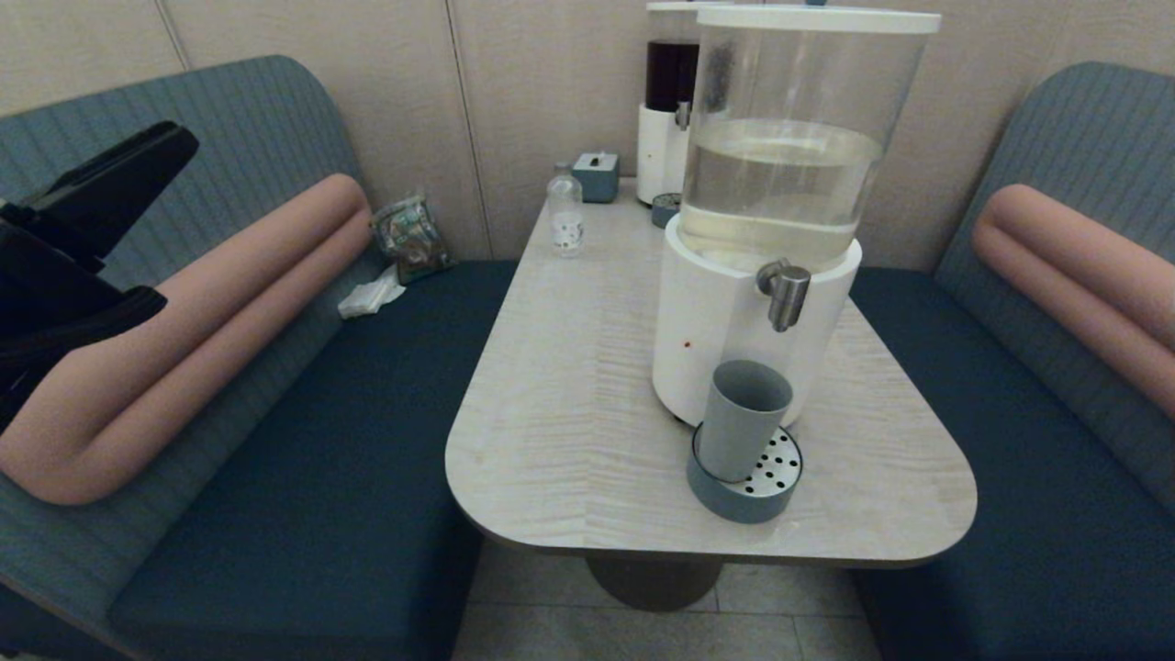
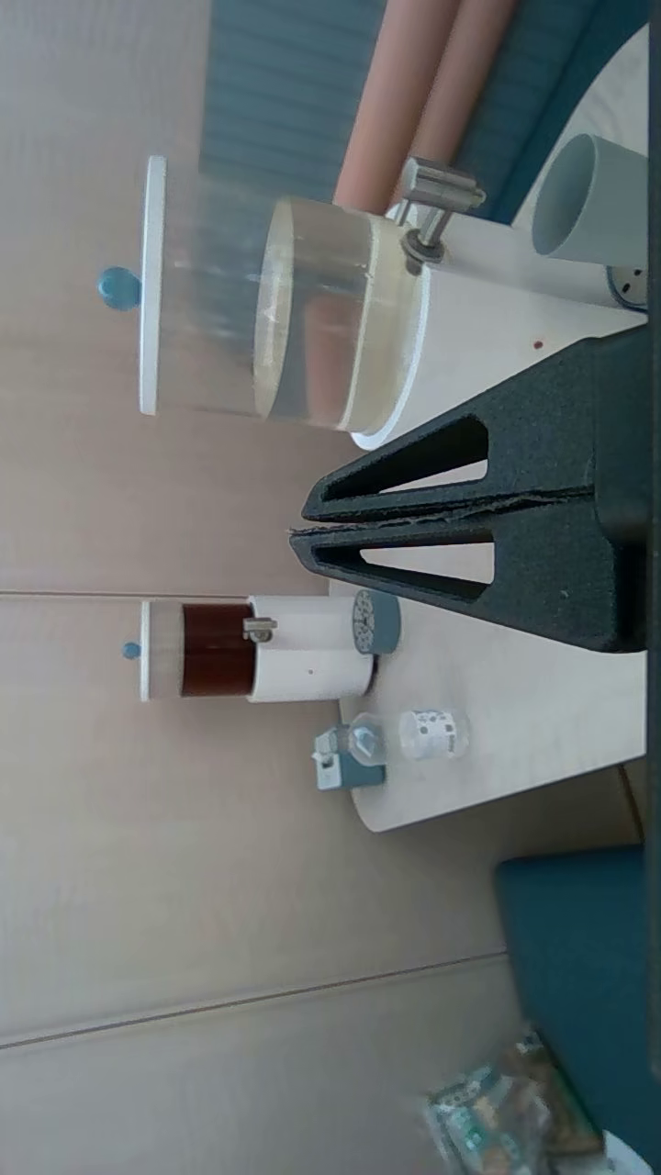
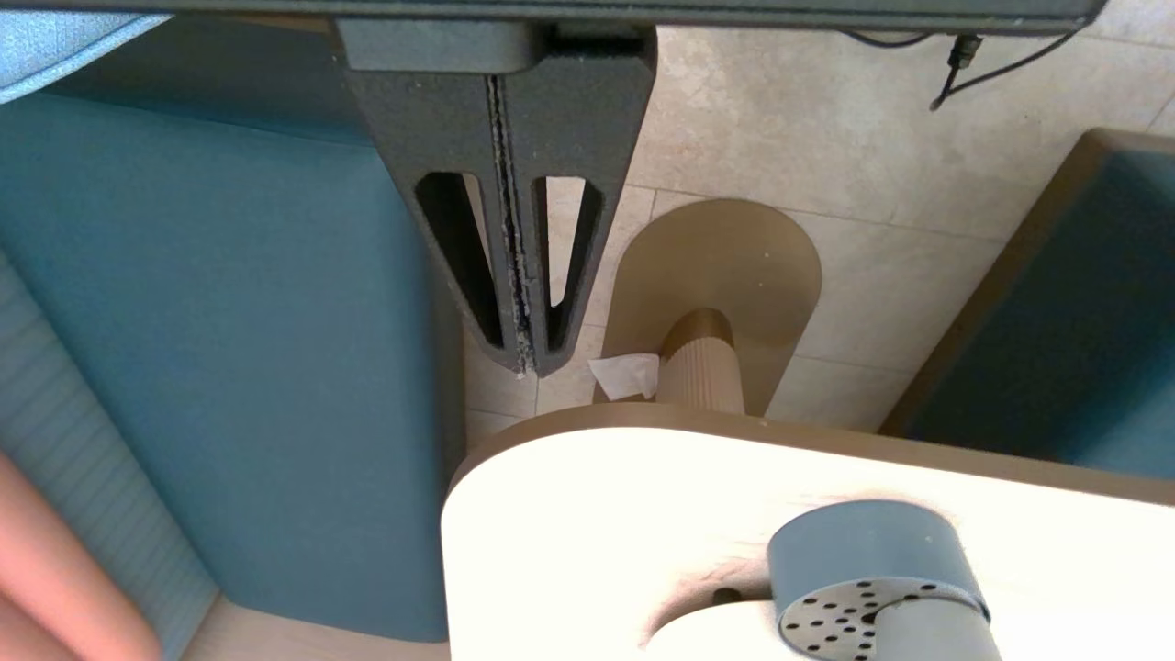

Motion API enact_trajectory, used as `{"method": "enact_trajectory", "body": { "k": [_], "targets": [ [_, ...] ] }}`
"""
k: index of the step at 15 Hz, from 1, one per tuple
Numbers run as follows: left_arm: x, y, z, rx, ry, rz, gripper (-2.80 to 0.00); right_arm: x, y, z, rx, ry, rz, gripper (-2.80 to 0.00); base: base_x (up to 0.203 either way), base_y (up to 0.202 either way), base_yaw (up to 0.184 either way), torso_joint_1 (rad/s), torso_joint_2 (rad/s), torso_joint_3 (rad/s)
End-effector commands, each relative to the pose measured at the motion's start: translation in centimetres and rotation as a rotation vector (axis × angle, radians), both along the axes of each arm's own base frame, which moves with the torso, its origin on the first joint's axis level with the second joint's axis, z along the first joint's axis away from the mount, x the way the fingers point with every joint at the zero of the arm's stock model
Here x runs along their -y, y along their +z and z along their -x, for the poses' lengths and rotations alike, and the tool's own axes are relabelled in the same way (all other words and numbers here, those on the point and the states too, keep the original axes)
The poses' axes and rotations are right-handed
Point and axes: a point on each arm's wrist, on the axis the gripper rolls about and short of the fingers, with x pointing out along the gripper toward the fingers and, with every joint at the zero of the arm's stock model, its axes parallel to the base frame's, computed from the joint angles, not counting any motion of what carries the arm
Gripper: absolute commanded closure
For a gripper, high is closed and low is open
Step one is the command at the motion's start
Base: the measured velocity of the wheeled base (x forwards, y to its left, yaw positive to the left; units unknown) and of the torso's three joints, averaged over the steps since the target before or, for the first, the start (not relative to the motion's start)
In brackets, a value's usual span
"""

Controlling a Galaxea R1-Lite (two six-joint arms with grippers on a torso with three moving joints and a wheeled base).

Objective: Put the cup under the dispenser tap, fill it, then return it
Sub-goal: Turn on the faucet

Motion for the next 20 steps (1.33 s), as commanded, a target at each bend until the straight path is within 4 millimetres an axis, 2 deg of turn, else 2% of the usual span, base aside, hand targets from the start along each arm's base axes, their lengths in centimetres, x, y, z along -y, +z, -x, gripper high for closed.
{"method": "enact_trajectory", "body": {
  "k": [1, 5, 7, 8, 9, 11, 14, 17, 20],
  "targets": [
    [0.0, -0.2, -0.2, -0.009, -0.002, 0.000, 0.00, 0.0, 0.0, 0.0, 0.003, 0.000, 0.001, 0.00, 0.000, 0.000, 0.000, 0.000, 0.00, 0.000],
    [0.0, 0.4, 0.1, 0.004, -0.015, 0.013, 0.00, 0.0, 0.0, 0.0, 0.001, 0.002, 0.001, 0.00, 0.000, 0.000, 0.000, 0.000, 0.00, 0.000],
    [0.0, 1.2, 1.2, 0.006, -0.015, 0.019, 0.00, 0.0, 0.0, 0.0, 0.002, 0.001, 0.001, 0.00, 0.000, 0.000, 0.000, 0.000, 0.00, 0.000],
    [0.0, 1.7, 2.4, -0.001, -0.014, 0.019, 0.00, 0.0, 0.0, 0.0, 0.001, 0.000, 0.002, 0.00, 0.000, 0.000, 0.000, 0.000, 0.00, 0.000],
    [0.0, 2.4, 4.4, -0.008, -0.012, 0.018, 0.00, 0.0, 0.0, 0.0, 0.001, 0.000, 0.001, 0.00, 0.000, 0.000, 0.000, 0.000, 0.00, 0.000],
    [0.1, 3.0, 9.8, -0.066, -0.004, 0.020, 0.00, 0.0, 0.0, 0.0, 0.001, 0.000, 0.001, 0.00, 0.000, 0.000, 0.000, 0.000, 0.00, 0.000],
    [0.1, 1.9, 16.4, -0.147, 0.021, 0.035, 0.00, 0.0, 0.0, 0.0, 0.001, 0.000, 0.001, 0.00, 0.000, 0.000, 0.000, 0.000, 0.00, 0.000],
    [0.1, 0.2, 21.3, -0.072, 0.059, 0.056, 0.00, 0.0, 0.0, 0.0, 0.001, 0.003, 0.001, 0.00, 0.000, 0.000, 0.000, 0.000, 0.00, 0.000],
    [0.2, -3.1, 24.8, -0.034, 0.075, 0.054, 0.00, 0.0, 0.0, 0.0, 0.001, 0.001, 0.004, 0.00, 0.000, 0.000, 0.000, 0.000, 0.00, 0.000]
  ]
}}
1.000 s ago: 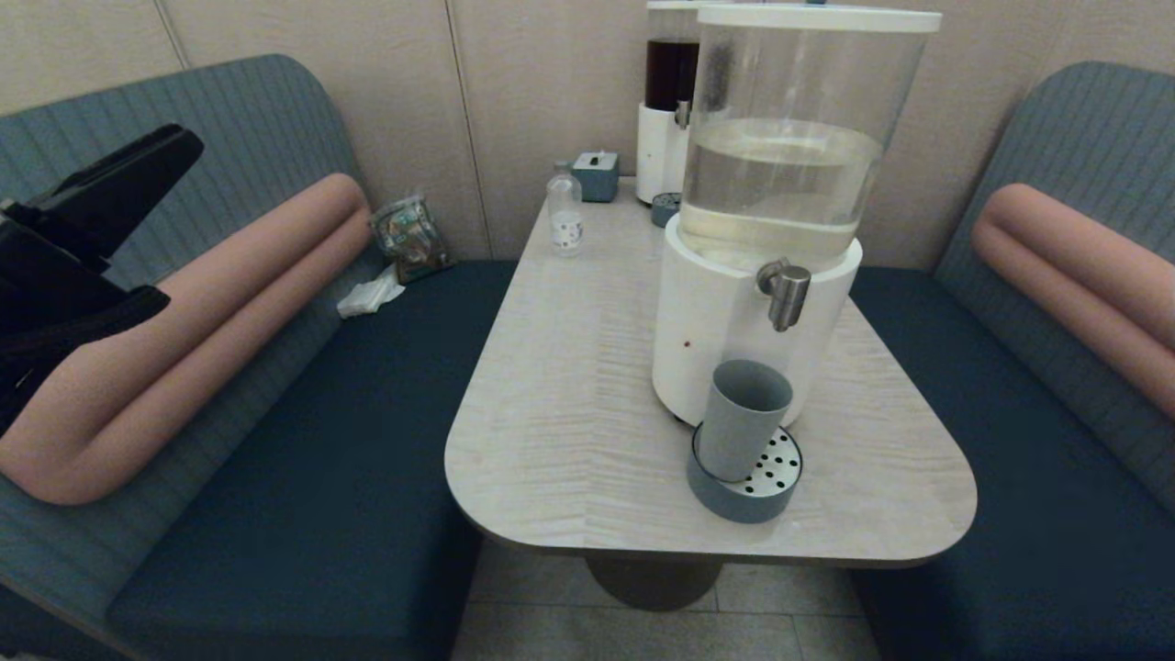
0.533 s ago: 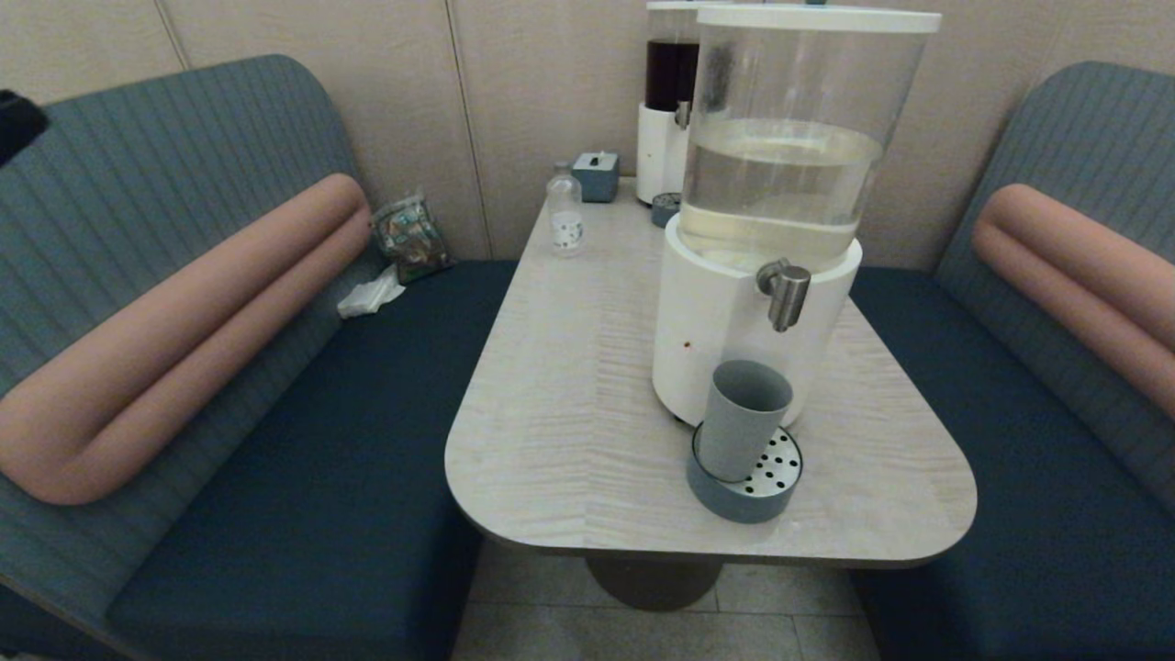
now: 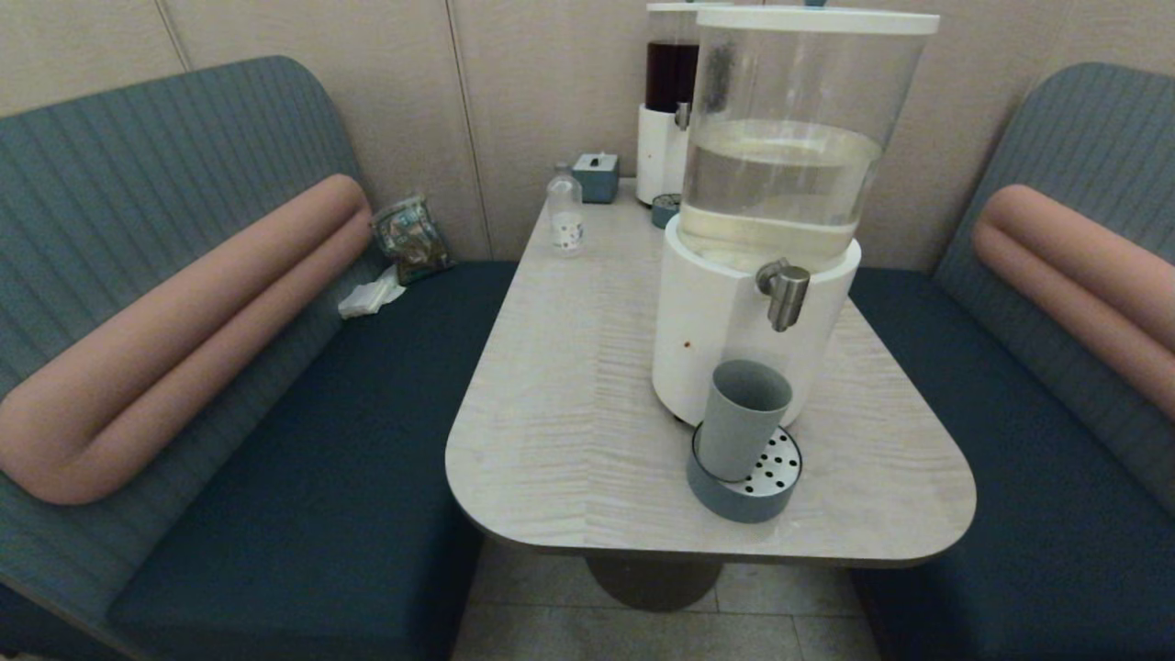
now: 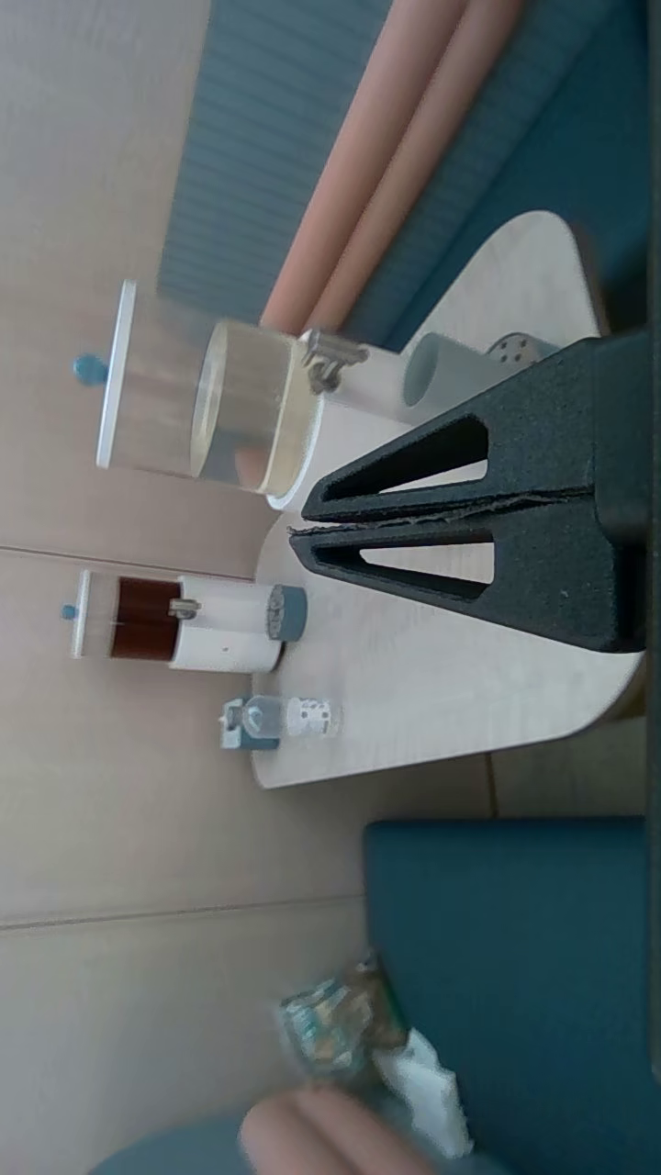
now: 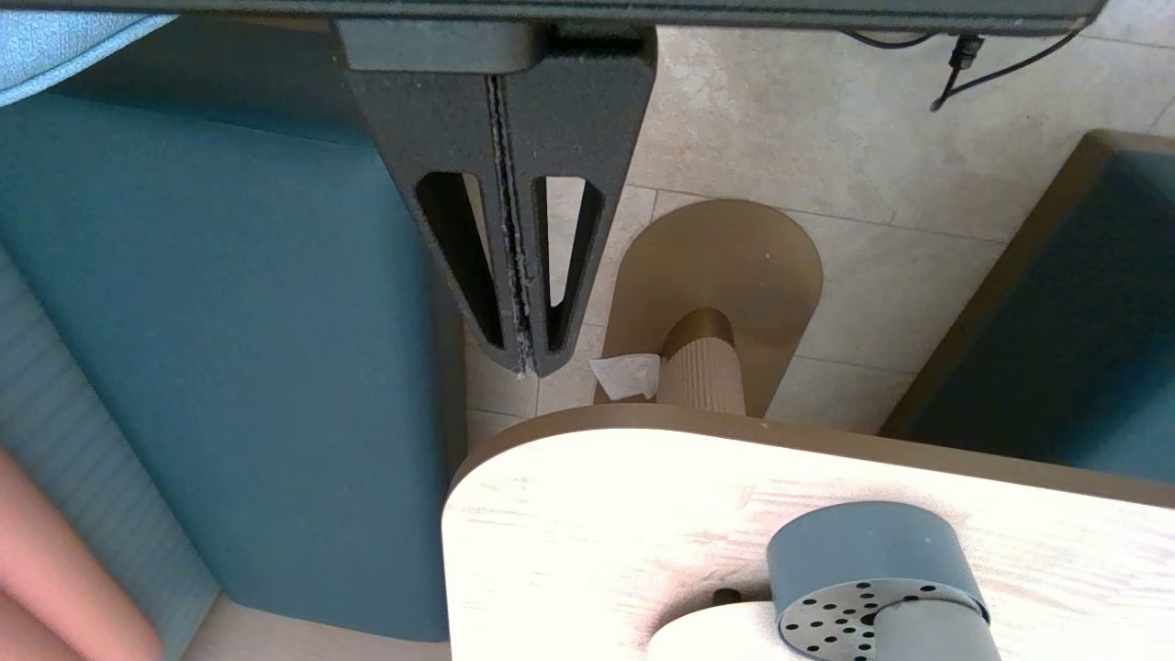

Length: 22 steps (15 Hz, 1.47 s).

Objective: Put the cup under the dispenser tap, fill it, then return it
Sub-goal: Turn on the faucet

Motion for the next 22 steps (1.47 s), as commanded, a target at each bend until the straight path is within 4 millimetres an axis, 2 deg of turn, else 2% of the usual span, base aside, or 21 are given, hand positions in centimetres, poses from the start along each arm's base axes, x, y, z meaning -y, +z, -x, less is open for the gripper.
{"method": "enact_trajectory", "body": {
  "k": [1, 2, 3, 6, 8, 10, 11, 14, 15, 16, 18, 20, 22],
  "targets": [
    [0.1, -2.3, 3.7, 0.106, 0.005, -0.010, 0.00, 0.0, 0.0, 0.0, 0.001, 0.004, 0.005, 0.00, 0.000, 0.000, 0.000, 0.000, 0.00, 0.000],
    [0.1, -3.8, 4.2, 0.096, 0.022, -0.030, 0.00, 0.0, 0.0, 0.0, 0.001, 0.007, 0.008, 0.00, 0.000, 0.000, 0.000, 0.000, 0.00, 0.000],
    [0.0, -5.9, 3.5, 0.046, 0.055, -0.066, 0.00, 0.0, 0.0, 0.0, 0.001, 0.007, 0.008, 0.00, 0.000, 0.000, 0.000, 0.000, 0.00, 0.000],
    [-0.2, -12.5, -0.6, -0.167, 0.151, -0.190, 0.00, 0.0, 0.0, 0.0, 0.001, 0.007, 0.008, 0.00, 0.000, 0.000, 0.000, 0.000, 0.00, 0.000],
    [-0.3, -16.2, -2.1, -0.290, 0.230, -0.257, 0.00, 0.0, 0.0, 0.0, 0.002, 0.006, 0.004, 0.00, 0.000, 0.000, 0.000, 0.000, 0.00, 0.000],
    [-0.8, -17.3, -2.4, -0.378, 0.407, -0.259, 0.00, 0.0, 0.0, 0.0, 0.003, 0.008, 0.027, 0.00, 0.000, 0.000, 0.000, 0.000, 0.00, 0.000],
    [-0.8, -17.8, -2.4, -0.431, 0.422, -0.247, 0.00, 0.0, 0.0, 0.0, 0.007, 0.008, 0.040, 0.00, 0.000, 0.000, 0.000, 0.000, 0.00, 0.000],
    [-0.8, -17.7, -2.4, -0.430, 0.420, -0.240, 0.00, 0.0, 0.4, 0.1, 0.014, 0.001, 0.039, 0.00, 0.000, 0.000, 0.000, 0.000, 0.00, 0.000],
    [-0.8, -17.7, -2.4, -0.420, 0.419, -0.223, 0.00, 0.0, 1.4, 0.4, 0.034, 0.004, 0.032, 0.00, 0.000, 0.000, 0.000, 0.000, 0.00, 0.000],
    [-0.8, -17.7, -2.4, -0.419, 0.420, -0.215, 0.00, 0.0, 3.3, 1.0, 0.064, 0.006, 0.006, 0.00, 0.000, 0.000, 0.000, 0.000, 0.00, 0.000],
    [-0.8, -17.7, -2.4, -0.419, 0.420, -0.212, 0.00, 0.0, 8.3, 1.7, 0.092, 0.027, -0.076, 0.00, 0.000, 0.000, 0.000, 0.000, 0.00, 0.000],
    [-0.8, -17.7, -2.4, -0.420, 0.420, -0.212, 0.00, -0.1, 13.5, -0.1, 0.024, 0.059, -0.140, 0.00, 0.000, 0.000, 0.000, 0.000, 0.00, 0.000],
    [-0.8, -17.7, -2.4, -0.420, 0.421, -0.212, 0.00, -0.3, 20.1, -4.5, -0.055, 0.114, -0.174, 0.00, 0.000, 0.000, 0.000, 0.000, 0.00, 0.000]
  ]
}}
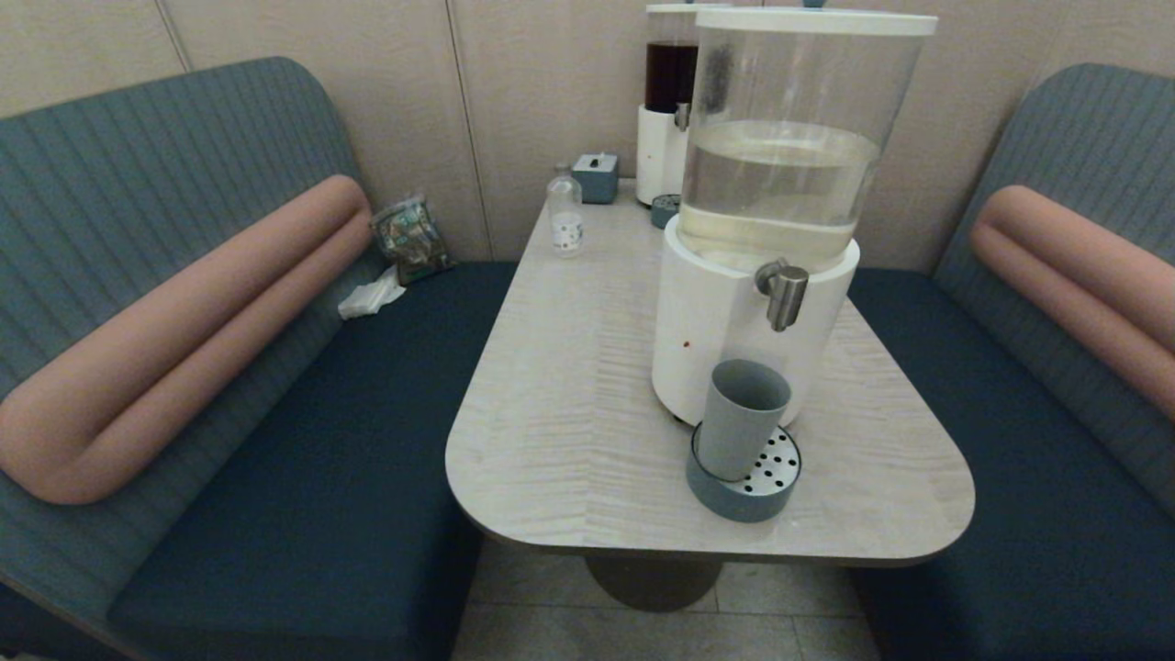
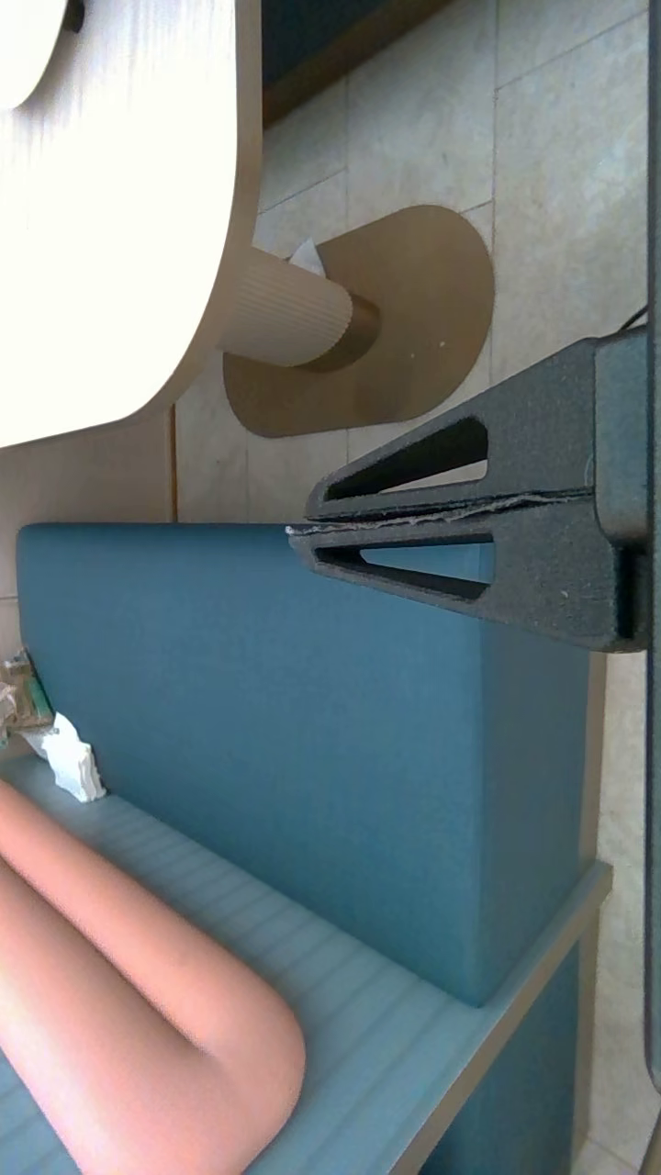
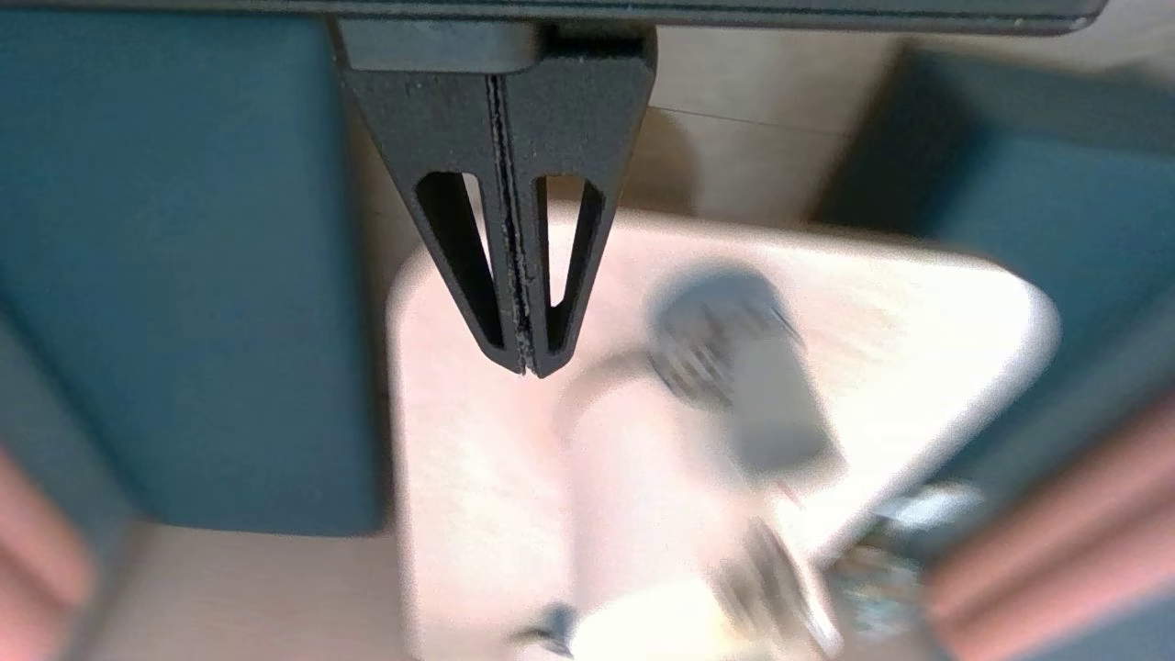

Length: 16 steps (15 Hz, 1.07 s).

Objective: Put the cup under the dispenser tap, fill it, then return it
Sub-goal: Turn on the faucet

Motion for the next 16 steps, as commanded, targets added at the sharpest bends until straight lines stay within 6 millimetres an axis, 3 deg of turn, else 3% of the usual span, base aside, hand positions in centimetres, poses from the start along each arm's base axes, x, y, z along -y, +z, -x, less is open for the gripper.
{"method": "enact_trajectory", "body": {
  "k": [1, 3, 6, 8, 10, 12, 16],
  "targets": [
    [0.0, 0.0, 0.0, -0.002, 0.000, -0.001, 0.00, -0.5, 5.4, -6.9, -0.149, 0.048, 0.003, 0.00, 0.000, 0.000, 0.000, 0.000, 0.00, 0.000],
    [0.0, 0.0, 0.0, -0.002, 0.001, -0.001, 0.00, -1.4, 10.2, -11.8, -0.241, 0.116, 0.030, 0.00, 0.000, 0.000, 0.000, 0.000, 0.00, 0.000],
    [0.0, 0.0, 0.0, -0.002, 0.000, -0.001, 0.00, -3.0, 12.6, -18.7, -0.458, 0.184, 0.118, 0.00, 0.000, 0.000, 0.000, 0.000, 0.00, 0.000],
    [0.0, 0.0, 0.0, -0.003, 0.001, -0.001, 0.00, -4.0, 12.3, -22.6, -0.603, 0.226, 0.199, 0.00, 0.000, 0.000, 0.000, 0.000, 0.00, 0.000],
    [0.0, 0.0, 0.0, -0.003, 0.001, -0.001, 0.00, -5.0, 10.7, -25.9, -0.694, 0.284, 0.318, 0.00, 0.000, 0.000, 0.000, 0.000, 0.00, 0.000],
    [0.0, 0.0, 0.0, -0.002, 0.001, -0.001, 0.00, -6.7, 9.3, -28.6, -0.687, 0.337, 0.380, 0.00, 0.000, 0.000, 0.000, 0.000, 0.00, 0.000],
    [0.0, 0.0, 0.0, -0.002, 0.001, -0.001, 0.00, -8.7, 8.9, -30.7, -0.591, 0.386, 0.396, 0.00, 0.000, 0.000, 0.000, 0.000, 0.00, 0.000]
  ]
}}
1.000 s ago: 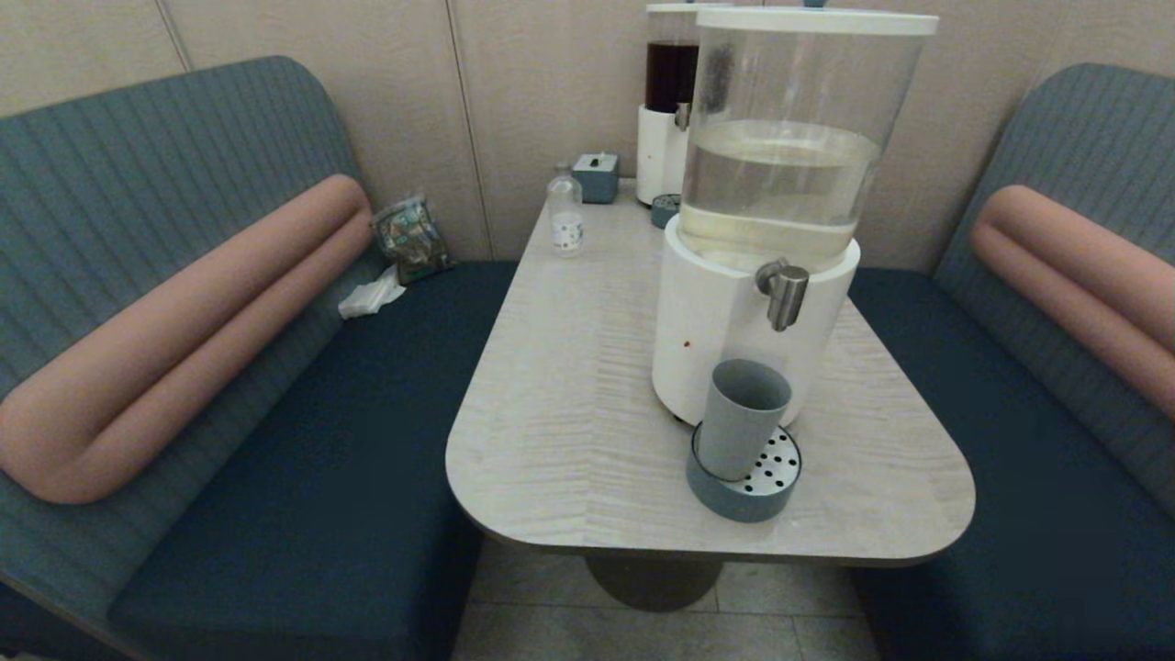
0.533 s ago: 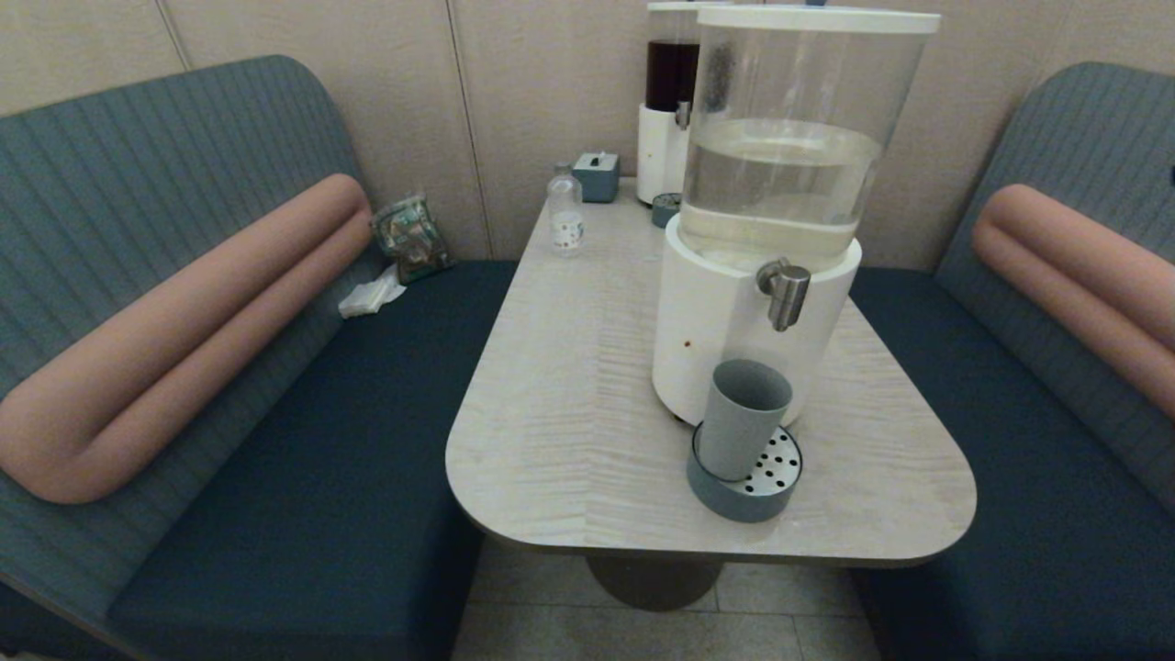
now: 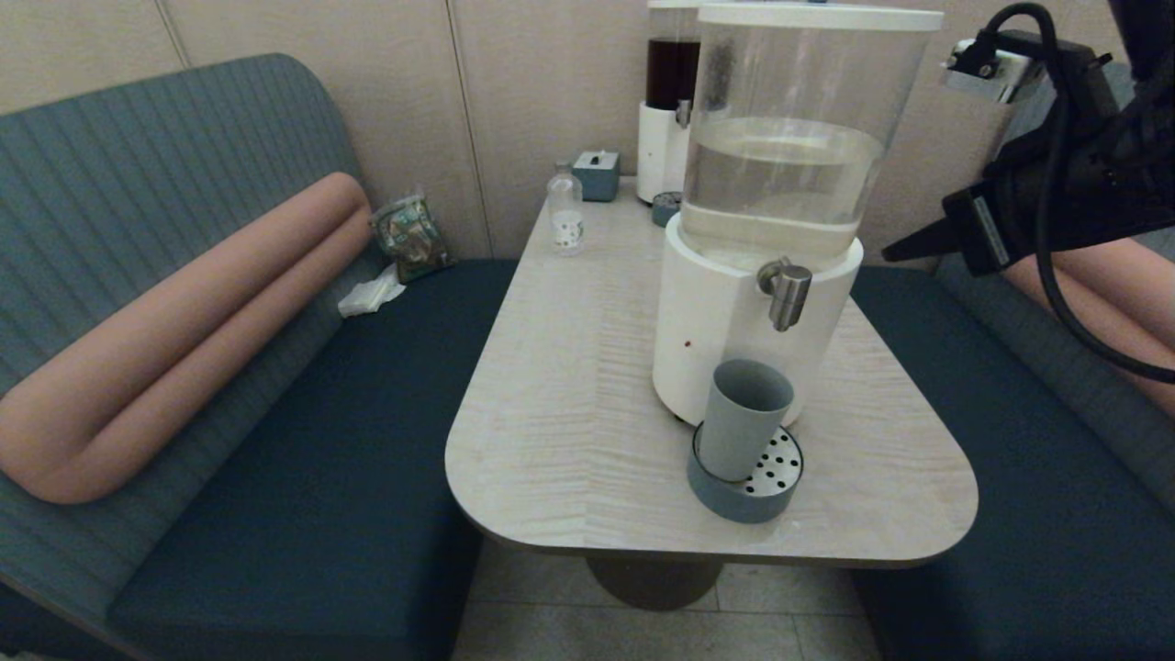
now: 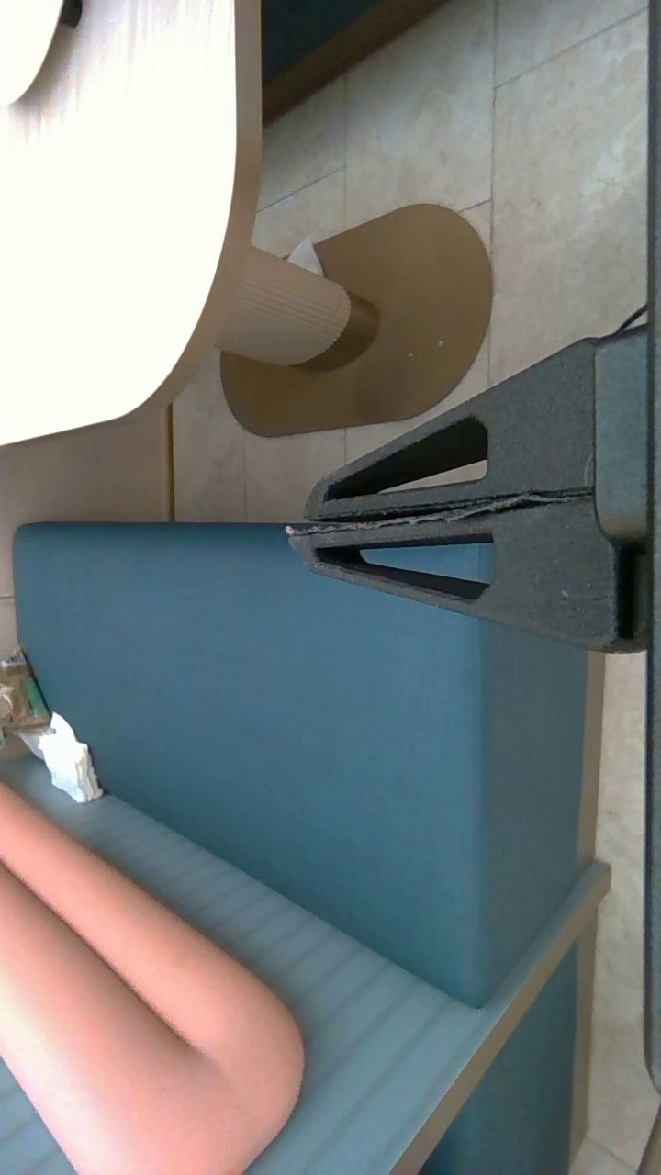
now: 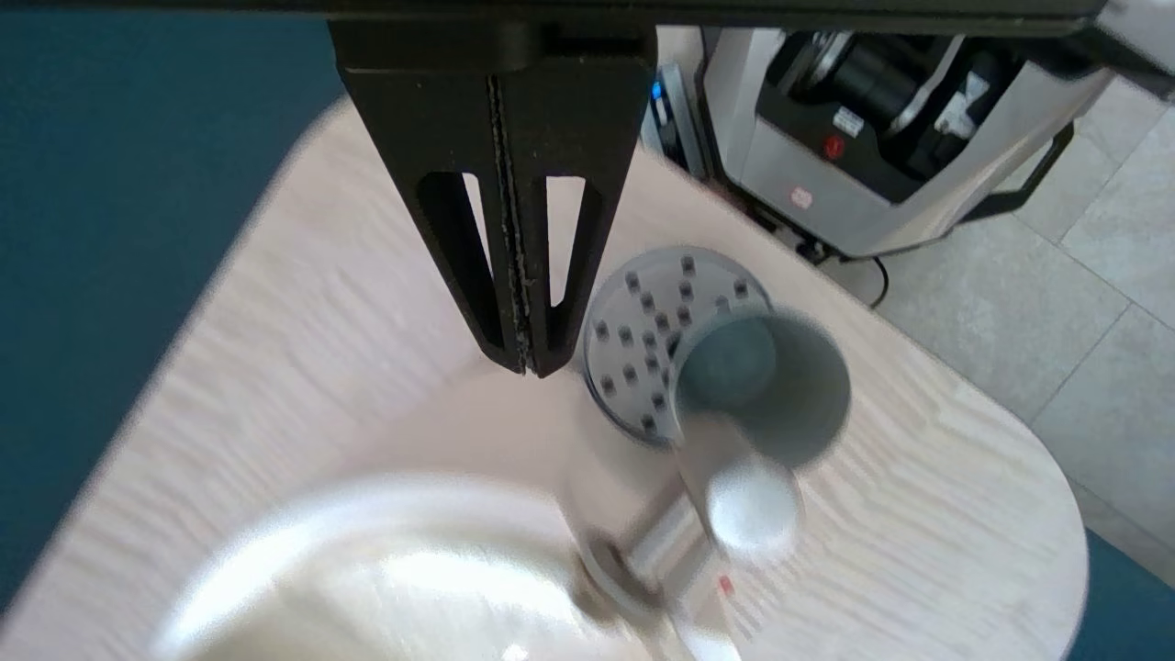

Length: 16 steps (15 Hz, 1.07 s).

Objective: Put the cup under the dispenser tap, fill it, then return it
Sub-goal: Turn on the faucet

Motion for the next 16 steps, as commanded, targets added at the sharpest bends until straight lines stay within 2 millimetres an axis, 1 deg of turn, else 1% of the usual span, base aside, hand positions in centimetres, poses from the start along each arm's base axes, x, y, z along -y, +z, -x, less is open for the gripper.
{"method": "enact_trajectory", "body": {
  "k": [1, 3, 6, 14, 16],
  "targets": [
    [0.0, 0.0, 0.0, -0.001, 0.000, -0.001, 0.00, -1.0, -1.2, -1.4, -0.034, 0.021, 0.010, 0.00, 0.000, 0.000, 0.000, 0.000, 0.00, 0.000],
    [0.0, 0.0, 0.0, -0.001, 0.000, -0.001, 0.00, -1.3, -1.6, -2.1, -0.026, 0.025, 0.007, 0.00, 0.000, 0.000, 0.000, 0.000, 0.00, 0.000],
    [0.0, 0.0, 0.0, -0.001, 0.000, -0.001, 0.00, -2.4, -1.9, -3.0, 0.002, 0.048, -0.004, 0.00, 0.000, 0.000, 0.000, 0.000, 0.00, 0.000],
    [0.0, 0.0, 0.0, -0.001, 0.000, -0.001, 0.00, -3.8, -2.6, -3.4, -0.005, 0.104, -0.010, 0.00, 0.000, 0.000, 0.000, 0.000, 0.00, 0.000],
    [0.0, 0.0, 0.0, -0.001, 0.000, -0.001, 0.00, -4.0, -2.8, -3.9, -0.004, 0.108, -0.014, 0.00, 0.000, 0.000, 0.000, 0.000, 0.00, 0.000]
  ]
}}
